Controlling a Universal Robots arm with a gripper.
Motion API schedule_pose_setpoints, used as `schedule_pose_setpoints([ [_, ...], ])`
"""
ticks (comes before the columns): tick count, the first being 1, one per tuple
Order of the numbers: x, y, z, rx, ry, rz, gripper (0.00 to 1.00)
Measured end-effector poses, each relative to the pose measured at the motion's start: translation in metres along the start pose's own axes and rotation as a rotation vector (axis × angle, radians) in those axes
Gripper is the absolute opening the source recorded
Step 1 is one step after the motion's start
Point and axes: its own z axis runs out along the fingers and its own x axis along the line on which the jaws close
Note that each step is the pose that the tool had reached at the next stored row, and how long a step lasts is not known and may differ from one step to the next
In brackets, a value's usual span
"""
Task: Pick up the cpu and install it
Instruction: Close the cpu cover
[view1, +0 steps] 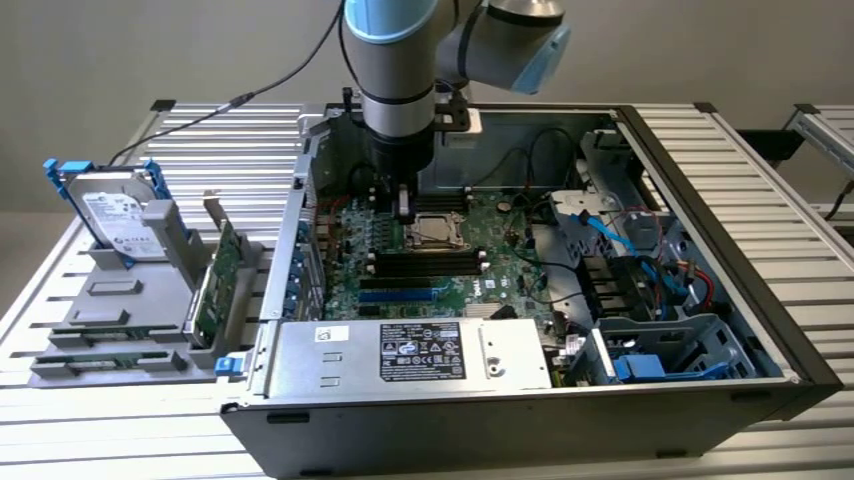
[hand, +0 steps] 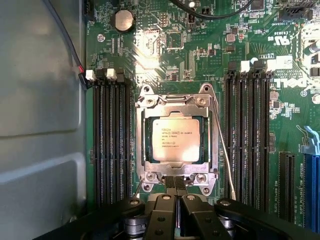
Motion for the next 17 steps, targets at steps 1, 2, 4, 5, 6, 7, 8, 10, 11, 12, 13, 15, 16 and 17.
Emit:
schedule_pose_setpoints([
  [1, 0.000, -0.0009, -0.0001, 0.0001, 0.0002, 0.000, 0.11],
  [2, 0.000, -0.0020, -0.0002, 0.0002, 0.0006, 0.000, 0.11],
  [4, 0.000, -0.0049, -0.0004, 0.0002, 0.0023, 0.000, 0.11],
  [5, 0.000, -0.0066, -0.0005, 0.0002, 0.0038, 0.000, 0.11],
  [6, 0.000, -0.0087, -0.0006, 0.0003, 0.0061, 0.000, 0.11],
  [7, 0.000, -0.0111, -0.0008, 0.0004, 0.0095, 0.001, 0.11],
  [8, 0.000, -0.0136, -0.0009, 0.0003, 0.0146, 0.001, 0.11],
  [10, 0.000, -0.0177, -0.0014, -0.0002, 0.0257, 0.007, 0.11],
  [11, 0.000, -0.0189, -0.0017, -0.0009, 0.0304, 0.012, 0.11],
  [12, 0.000, -0.0198, -0.0019, -0.0018, 0.0339, 0.019, 0.11],
  [13, 0.000, -0.0203, -0.0021, -0.0030, 0.0365, 0.027, 0.11],
  [15, 0.000, -0.0213, -0.0023, -0.0058, 0.0407, 0.046, 0.11],
  [16, 0.000, -0.0216, -0.0023, -0.0074, 0.0423, 0.056, 0.11],
  [17, 0.000, -0.0219, -0.0024, -0.0089, 0.0433, 0.066, 0.11],
])
